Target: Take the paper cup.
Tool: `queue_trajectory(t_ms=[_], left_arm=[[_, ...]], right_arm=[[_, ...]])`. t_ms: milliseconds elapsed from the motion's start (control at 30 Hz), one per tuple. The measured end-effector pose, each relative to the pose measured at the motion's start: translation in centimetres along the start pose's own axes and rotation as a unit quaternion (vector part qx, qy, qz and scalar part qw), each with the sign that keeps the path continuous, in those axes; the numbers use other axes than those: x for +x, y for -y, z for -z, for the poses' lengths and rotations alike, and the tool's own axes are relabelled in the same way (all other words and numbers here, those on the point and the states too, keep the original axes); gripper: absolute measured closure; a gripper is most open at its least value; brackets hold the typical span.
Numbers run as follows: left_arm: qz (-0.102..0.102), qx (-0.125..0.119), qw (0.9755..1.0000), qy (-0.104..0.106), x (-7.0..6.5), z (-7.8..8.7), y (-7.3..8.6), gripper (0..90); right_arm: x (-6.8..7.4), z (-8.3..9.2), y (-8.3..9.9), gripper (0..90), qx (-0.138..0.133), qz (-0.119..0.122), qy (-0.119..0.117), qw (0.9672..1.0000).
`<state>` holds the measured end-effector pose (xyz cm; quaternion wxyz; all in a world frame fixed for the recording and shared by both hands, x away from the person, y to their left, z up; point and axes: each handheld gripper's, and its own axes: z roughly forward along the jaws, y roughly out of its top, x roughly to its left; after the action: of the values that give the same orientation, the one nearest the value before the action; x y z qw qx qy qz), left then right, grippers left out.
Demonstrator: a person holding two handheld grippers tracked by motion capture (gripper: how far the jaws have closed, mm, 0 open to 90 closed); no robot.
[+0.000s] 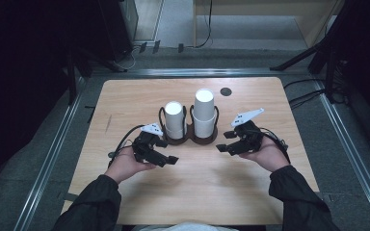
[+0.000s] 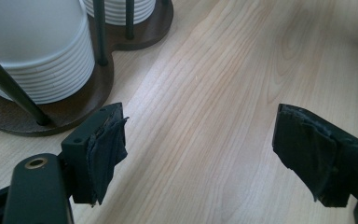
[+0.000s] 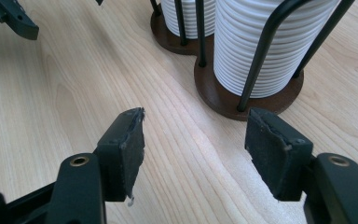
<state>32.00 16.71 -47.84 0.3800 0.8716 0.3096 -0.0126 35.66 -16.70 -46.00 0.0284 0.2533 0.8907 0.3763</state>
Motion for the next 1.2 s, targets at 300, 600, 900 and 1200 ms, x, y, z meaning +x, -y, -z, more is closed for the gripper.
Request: queue_trajectory(t_ms=[300, 600, 900, 1200], left_arm=[[-0.004, 0.0, 1.0, -0.001, -0.3, 0.2, 0.2, 17.3], [0.003, 0.001, 1.0, -0.001, -0.3, 0.1, 0.0, 17.2], [0.0, 0.005, 1.0, 0.001, -0.4, 0.0, 0.0, 17.2], [-0.002, 0.007, 1.0, 0.004, -0.5, 0.0, 0.0, 17.2]], right_arm=[[-0.8, 1.4, -1.2, 35.9, -0.003, -0.007, -0.002, 1.0], [-1.8, 2.9, -2.4, 34.4, 0.005, -0.013, -0.005, 0.9999], [-2.7, 4.0, -4.5, 32.0, 0.016, -0.001, -0.013, 0.9998], [-3.2, 4.0, -6.9, 29.9, 0.031, 0.03, -0.015, 0.999]])
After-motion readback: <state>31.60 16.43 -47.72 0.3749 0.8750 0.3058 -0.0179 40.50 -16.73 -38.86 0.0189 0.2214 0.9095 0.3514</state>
